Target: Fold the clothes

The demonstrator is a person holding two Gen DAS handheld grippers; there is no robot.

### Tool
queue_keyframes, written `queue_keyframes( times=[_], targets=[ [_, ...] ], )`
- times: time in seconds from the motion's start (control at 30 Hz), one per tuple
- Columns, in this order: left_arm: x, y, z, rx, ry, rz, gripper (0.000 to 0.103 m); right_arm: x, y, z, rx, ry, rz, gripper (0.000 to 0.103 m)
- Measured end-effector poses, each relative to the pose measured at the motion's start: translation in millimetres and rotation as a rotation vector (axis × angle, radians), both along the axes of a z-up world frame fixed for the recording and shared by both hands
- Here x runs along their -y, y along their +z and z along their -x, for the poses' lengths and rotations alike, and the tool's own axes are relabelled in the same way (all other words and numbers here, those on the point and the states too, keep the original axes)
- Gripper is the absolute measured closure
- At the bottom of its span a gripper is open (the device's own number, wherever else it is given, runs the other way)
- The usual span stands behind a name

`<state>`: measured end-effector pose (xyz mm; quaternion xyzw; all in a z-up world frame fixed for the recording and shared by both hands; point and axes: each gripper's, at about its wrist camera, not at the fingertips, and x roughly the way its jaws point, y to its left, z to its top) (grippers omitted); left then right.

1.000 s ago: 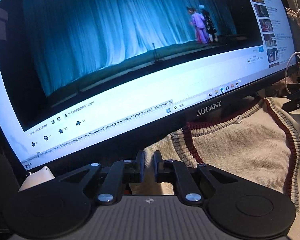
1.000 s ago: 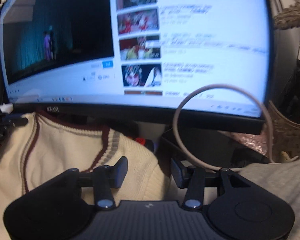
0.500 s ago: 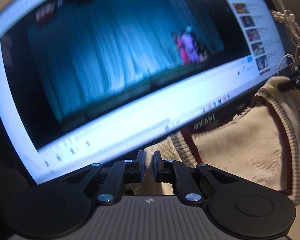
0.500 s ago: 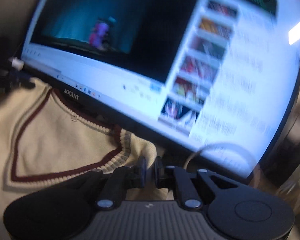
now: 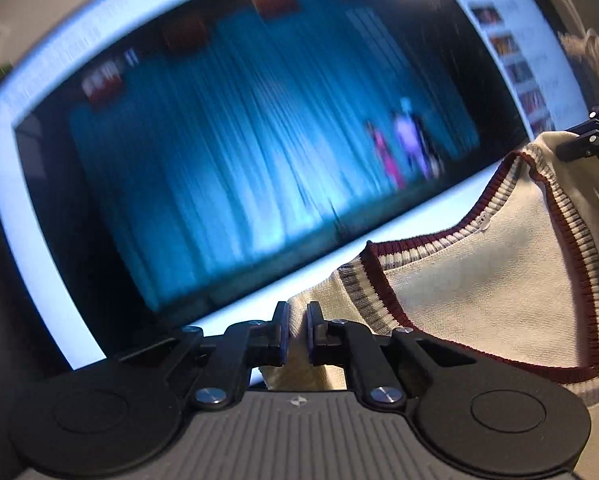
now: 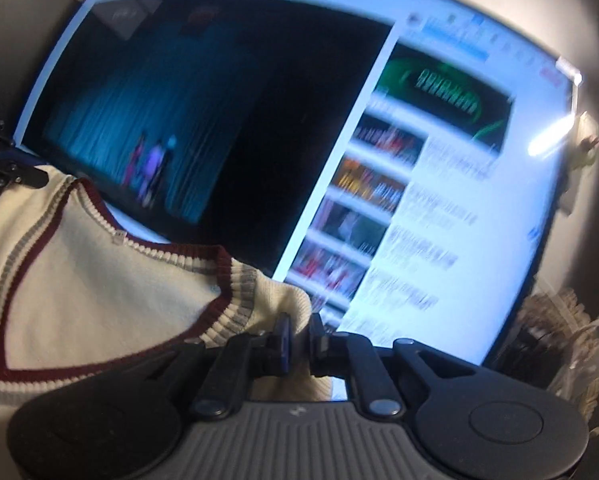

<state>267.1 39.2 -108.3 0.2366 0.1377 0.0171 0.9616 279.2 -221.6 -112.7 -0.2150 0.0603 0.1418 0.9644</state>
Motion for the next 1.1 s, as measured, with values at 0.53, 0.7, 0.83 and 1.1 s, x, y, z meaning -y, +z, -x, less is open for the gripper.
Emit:
queue_keyframes(
  times=[0.53, 0.7, 0.83, 1.1],
  targets=[
    [-25.8, 24.9, 13.2, -0.123, -0.003, 0.107, 0.077, 42.7, 7.5, -8.9, -0.23, 0.014, -0.123, 0.057],
    [-13.0, 46.1, 52.6, -0.149, -0.088, 0.179, 0.07, 53.0, 36.6, 39.5, -0.231, 0.011, -0.116, 0.058],
    [-2.3, 41.8, 97.4, -0.244, -0.154, 0.261, 0.065, 41.7, 12.7, 61.7, -0.373, 0.053, -0.102, 0.057],
    [-56.7, -7.4, 146.9, -0.332, 0.063, 0.295, 0.064, 69.6, -43.7, 86.0, -0.512, -0.058, -0.179, 0.054]
  ],
)
